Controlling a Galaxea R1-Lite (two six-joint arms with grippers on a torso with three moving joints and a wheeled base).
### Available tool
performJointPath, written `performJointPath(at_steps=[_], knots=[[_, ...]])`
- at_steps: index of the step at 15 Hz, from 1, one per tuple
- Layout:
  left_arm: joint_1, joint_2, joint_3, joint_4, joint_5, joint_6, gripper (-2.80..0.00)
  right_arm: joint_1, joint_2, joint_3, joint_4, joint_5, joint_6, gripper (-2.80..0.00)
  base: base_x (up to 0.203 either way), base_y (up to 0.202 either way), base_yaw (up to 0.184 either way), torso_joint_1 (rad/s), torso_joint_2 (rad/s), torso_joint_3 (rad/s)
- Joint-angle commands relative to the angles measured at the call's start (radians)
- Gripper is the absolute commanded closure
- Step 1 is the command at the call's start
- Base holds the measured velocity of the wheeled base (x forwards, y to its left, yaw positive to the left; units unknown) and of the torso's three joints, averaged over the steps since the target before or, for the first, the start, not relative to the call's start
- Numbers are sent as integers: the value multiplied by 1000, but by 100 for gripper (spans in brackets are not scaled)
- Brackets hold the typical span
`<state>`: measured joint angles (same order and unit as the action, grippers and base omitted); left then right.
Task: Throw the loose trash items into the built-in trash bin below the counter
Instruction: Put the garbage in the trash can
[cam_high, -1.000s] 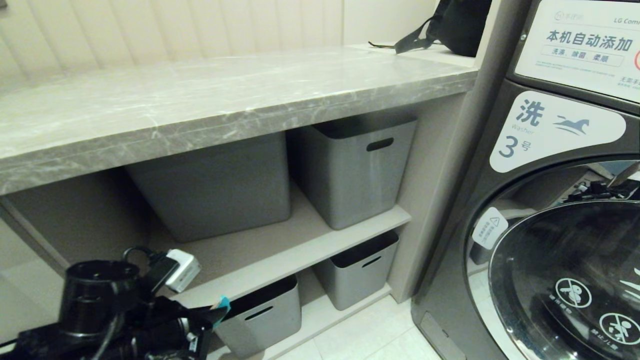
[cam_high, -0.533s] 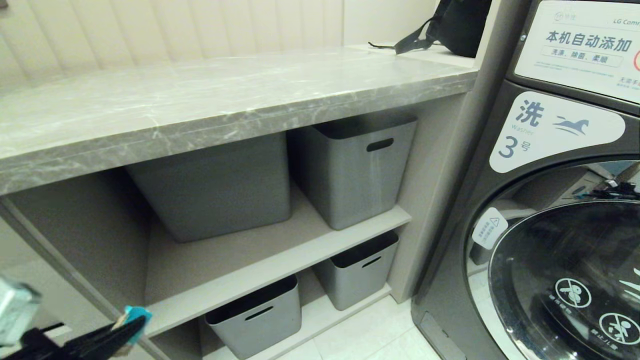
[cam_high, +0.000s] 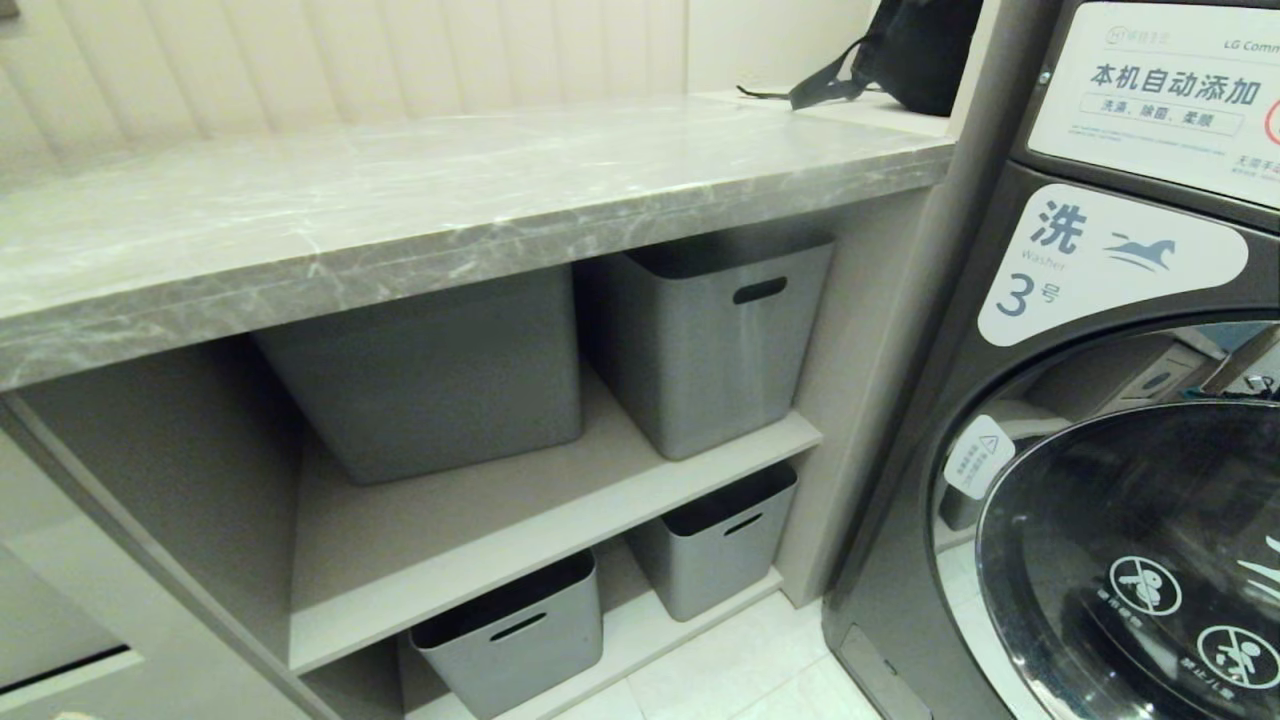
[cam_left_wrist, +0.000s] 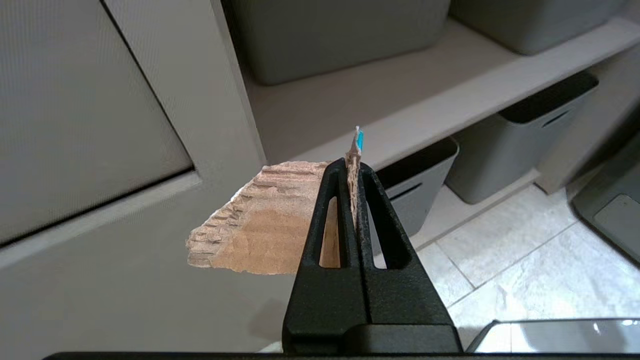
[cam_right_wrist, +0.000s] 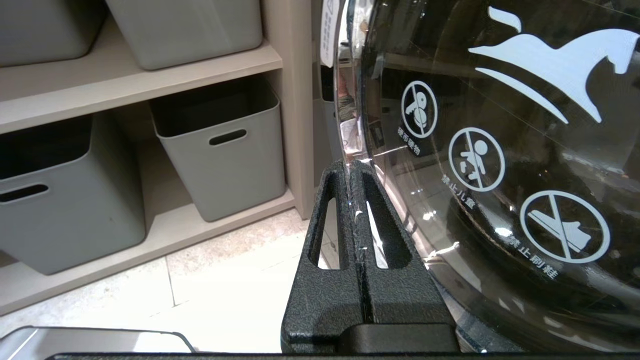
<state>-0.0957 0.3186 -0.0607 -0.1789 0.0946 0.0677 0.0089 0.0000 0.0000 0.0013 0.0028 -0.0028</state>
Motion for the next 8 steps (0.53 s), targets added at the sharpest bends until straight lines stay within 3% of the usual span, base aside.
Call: performJointPath(at_steps=[1,8], knots=[[1,-38,58,8,-8,-1,0,0,-2,0,0,0,0,0,0,0,0,0,0,0],[2,-38,61,92,-67,0,0,0,-2,0,-1,2,-11,0,0,0,0,0,0,0]])
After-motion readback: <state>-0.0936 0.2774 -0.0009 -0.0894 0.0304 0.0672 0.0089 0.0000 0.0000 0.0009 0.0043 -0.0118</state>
